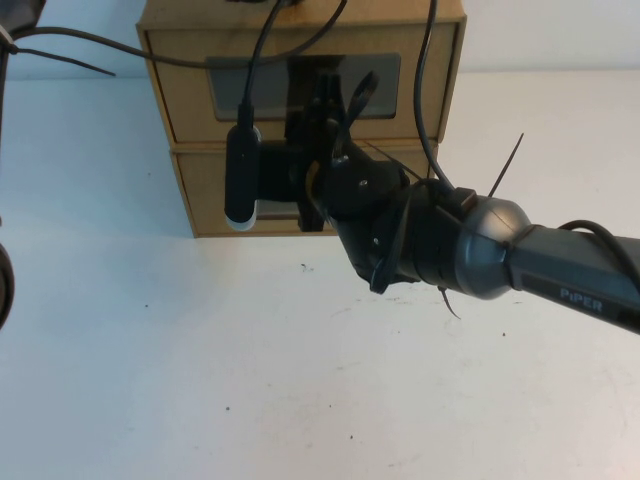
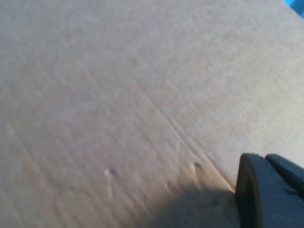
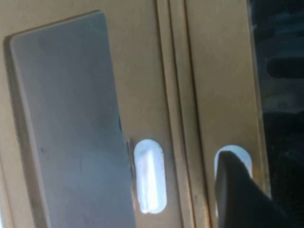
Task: Open the shoe box
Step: 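Pull the top drawer of the cardboard box fully open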
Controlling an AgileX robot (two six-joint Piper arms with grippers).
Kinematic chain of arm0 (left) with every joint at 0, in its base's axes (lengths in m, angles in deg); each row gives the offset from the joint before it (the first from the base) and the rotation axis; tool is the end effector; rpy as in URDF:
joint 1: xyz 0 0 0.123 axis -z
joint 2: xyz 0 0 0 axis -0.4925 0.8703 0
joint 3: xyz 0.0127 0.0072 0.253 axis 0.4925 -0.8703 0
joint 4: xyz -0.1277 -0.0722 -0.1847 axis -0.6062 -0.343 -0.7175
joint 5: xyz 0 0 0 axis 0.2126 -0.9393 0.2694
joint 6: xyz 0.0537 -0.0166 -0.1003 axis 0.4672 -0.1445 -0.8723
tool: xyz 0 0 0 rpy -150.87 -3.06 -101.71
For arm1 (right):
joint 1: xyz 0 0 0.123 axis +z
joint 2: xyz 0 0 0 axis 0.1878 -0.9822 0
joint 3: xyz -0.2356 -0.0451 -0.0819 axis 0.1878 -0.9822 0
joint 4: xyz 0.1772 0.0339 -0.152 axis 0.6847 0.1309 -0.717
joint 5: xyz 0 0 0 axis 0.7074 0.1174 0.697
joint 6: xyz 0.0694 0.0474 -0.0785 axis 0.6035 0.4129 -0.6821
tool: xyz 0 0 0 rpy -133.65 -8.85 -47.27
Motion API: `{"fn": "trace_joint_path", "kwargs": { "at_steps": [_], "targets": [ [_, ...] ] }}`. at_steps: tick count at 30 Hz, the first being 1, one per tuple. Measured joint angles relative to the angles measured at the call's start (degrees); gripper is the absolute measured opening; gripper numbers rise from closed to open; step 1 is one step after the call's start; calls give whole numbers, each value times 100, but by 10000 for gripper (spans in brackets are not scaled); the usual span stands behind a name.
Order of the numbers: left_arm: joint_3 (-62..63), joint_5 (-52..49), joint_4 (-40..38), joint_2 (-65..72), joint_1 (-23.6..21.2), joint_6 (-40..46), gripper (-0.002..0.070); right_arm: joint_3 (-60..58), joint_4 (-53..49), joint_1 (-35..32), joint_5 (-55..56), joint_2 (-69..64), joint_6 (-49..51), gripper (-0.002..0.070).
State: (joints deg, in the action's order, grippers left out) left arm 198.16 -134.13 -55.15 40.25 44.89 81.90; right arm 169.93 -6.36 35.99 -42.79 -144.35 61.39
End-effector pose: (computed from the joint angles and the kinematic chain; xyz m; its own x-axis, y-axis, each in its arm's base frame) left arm 0.4254 -0.1759 0.3586 -0.5598 0.2367 -0.7941 0.6507 0.7189 -0.2444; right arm 0.3610 0.3116 0.2387 0.2476 -0.9229 -0.2948 -0.3492 0.1988 -0.9157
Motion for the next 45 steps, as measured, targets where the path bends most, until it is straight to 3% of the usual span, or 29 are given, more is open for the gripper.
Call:
{"fn": "trace_joint_path", "kwargs": {
  "at_steps": [9,45],
  "targets": [
    [0,0,0,0,0,-511,-5,0,0,0,0,0,10,164],
    [0,0,-10,0,0,-557,-5,208,-2,-138,6,-192,10,162]
  ]
}}
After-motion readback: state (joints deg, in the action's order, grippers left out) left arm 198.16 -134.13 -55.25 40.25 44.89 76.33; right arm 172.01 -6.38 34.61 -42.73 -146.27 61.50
